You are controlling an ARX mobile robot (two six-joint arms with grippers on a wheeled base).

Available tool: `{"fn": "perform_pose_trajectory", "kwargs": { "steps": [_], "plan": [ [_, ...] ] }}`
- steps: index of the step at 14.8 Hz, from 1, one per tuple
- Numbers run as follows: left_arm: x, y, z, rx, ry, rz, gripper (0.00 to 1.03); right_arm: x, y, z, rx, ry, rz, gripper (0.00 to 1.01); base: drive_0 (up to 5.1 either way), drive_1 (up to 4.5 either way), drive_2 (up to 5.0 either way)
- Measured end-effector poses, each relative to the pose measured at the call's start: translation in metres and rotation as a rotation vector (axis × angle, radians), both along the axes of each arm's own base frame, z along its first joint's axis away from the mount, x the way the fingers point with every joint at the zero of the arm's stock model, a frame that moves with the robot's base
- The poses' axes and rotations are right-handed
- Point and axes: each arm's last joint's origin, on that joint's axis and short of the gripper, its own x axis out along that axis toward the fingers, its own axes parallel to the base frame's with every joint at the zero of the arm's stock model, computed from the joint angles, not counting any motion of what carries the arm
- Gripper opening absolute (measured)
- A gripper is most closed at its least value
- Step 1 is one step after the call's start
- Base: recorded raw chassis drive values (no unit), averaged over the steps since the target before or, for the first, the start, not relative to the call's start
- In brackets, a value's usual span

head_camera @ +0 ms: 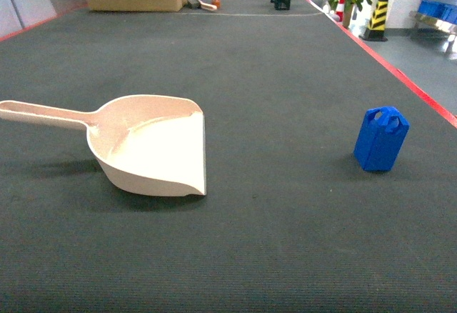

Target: Place part in tray to right shelf

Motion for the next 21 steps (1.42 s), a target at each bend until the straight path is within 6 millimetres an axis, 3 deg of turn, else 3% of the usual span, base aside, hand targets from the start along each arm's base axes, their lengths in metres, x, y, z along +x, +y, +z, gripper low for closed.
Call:
{"fn": "perform_pose_trajectory", "kwargs": {
  "steps": [21],
  "plan": [
    [0.0, 0.0, 0.0, 0.0, 0.0, 0.0, 0.98, 0.0, 0.0, 0.0, 0.0, 0.0, 0.0, 0.98, 0.0, 0.0, 0.0]
  ]
}}
